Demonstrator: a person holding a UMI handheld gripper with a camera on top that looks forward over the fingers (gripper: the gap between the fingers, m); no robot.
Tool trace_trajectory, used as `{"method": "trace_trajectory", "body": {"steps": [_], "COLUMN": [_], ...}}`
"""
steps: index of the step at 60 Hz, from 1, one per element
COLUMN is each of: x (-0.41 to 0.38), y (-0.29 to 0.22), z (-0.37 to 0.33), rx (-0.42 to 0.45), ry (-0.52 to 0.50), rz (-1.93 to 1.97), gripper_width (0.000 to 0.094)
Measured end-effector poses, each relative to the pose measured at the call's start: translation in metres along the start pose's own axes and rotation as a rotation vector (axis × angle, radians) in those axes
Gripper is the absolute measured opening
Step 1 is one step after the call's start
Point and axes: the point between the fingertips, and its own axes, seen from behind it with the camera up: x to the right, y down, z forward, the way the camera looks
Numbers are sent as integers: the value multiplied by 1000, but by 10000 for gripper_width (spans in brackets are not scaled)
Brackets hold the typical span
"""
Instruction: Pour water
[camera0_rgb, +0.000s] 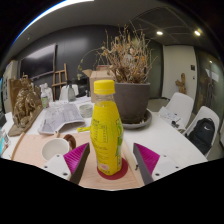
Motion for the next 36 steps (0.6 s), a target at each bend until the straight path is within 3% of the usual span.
{"method": "trace_trajectory", "body": {"steps": [3,7,26,36], "x": [3,7,-7,-3], "y": [-5,-10,-28,-36], "z": [-14,-36,-183,-226], "rx": [-19,-46,-169,-164], "ry": [6,17,10,53], "rz": [4,1,-35,-76], "gripper_width": [827,870,858,861]}}
